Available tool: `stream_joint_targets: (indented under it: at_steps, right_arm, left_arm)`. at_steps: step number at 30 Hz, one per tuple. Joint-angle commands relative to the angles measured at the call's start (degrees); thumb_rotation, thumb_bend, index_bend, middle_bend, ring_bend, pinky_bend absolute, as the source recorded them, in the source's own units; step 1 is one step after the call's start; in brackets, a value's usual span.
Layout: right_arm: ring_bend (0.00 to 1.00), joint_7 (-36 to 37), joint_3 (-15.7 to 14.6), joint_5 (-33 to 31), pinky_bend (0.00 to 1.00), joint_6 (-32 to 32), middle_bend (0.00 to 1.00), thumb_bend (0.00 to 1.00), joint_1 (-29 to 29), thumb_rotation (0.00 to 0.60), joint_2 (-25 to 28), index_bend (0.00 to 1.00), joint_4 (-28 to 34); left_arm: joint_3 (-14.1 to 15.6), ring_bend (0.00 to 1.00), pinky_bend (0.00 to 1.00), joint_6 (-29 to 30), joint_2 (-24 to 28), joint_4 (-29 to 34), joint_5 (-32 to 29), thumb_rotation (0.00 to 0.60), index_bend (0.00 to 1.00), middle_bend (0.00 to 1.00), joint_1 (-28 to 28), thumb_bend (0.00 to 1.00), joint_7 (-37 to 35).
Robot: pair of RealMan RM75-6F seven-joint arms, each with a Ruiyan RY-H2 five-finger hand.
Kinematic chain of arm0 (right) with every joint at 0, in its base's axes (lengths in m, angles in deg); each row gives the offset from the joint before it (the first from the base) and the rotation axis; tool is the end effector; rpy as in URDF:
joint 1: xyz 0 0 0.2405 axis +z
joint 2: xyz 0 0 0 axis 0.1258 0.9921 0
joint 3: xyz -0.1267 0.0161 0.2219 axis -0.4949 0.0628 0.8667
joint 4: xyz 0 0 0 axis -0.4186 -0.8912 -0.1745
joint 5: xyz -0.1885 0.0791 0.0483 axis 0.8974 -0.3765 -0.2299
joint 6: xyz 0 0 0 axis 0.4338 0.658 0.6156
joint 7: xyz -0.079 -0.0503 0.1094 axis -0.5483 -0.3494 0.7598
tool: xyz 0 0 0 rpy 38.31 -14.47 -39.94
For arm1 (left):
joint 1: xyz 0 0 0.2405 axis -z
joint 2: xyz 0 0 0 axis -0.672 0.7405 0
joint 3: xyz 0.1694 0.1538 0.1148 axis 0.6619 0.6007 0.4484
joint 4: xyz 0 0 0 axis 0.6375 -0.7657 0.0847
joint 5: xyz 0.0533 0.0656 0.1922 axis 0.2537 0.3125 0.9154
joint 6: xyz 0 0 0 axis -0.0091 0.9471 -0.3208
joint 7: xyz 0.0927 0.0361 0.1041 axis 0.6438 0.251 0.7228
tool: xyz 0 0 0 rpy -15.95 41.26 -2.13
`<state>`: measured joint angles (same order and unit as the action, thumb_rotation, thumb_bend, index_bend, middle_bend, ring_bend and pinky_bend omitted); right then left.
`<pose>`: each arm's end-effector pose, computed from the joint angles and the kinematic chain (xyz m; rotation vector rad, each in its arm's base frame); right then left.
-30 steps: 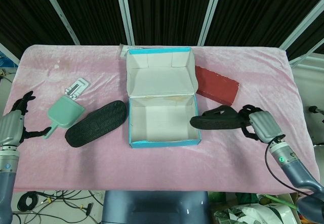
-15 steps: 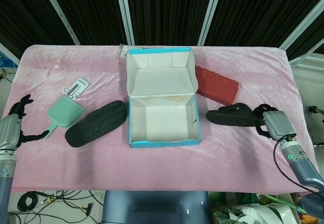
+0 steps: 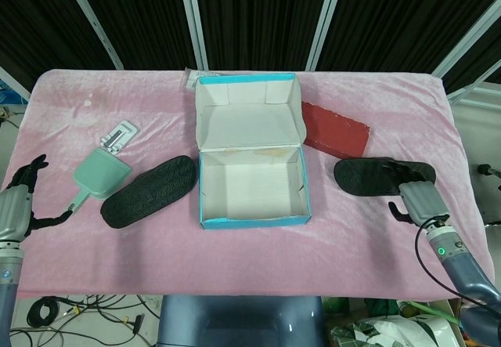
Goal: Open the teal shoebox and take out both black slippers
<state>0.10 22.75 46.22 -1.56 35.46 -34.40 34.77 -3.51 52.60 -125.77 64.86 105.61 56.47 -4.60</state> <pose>-0.3027 -0.3063 0.1281 1.6809 -1.0180 0.6980 -0.2770 0.2400 0.1584 -1.2098 -1.0979 -0.9225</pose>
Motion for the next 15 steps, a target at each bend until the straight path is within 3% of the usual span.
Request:
stream_joint_targets:
  at_steps: [1, 8, 15]
  right_arm:
    - [0.0, -1.4, 0.09, 2.09, 0.14, 8.36, 0.0, 0.41, -4.31, 0.6, 3.58, 0.0, 6.53]
    - [0.0, -1.77, -0.82, 5.4, 0.14, 21.08, 0.0, 0.41, -12.05, 0.6, 5.47, 0.0, 11.38]
    - [0.0, -8.15, -3.53, 7.27, 0.14, 29.63, 0.0, 0.39, -19.33, 0.6, 4.63, 0.0, 13.0]
  left_arm:
    - [1.31, 0.07, 0.28, 4.11, -1.01, -1.05, 2.46, 0.6, 0.05, 0.17, -2.36, 0.0, 0.57]
    - [3.88, 0.07, 0.26, 9.47, -2.63, -2.84, 6.38, 0.6, 0.09, 0.18, -6.58, 0.0, 0.0]
    - [7.3, 0.07, 0.21, 15.18, -3.48, -4.75, 13.66, 0.6, 0.1, 0.19, -10.58, 0.0, 0.63]
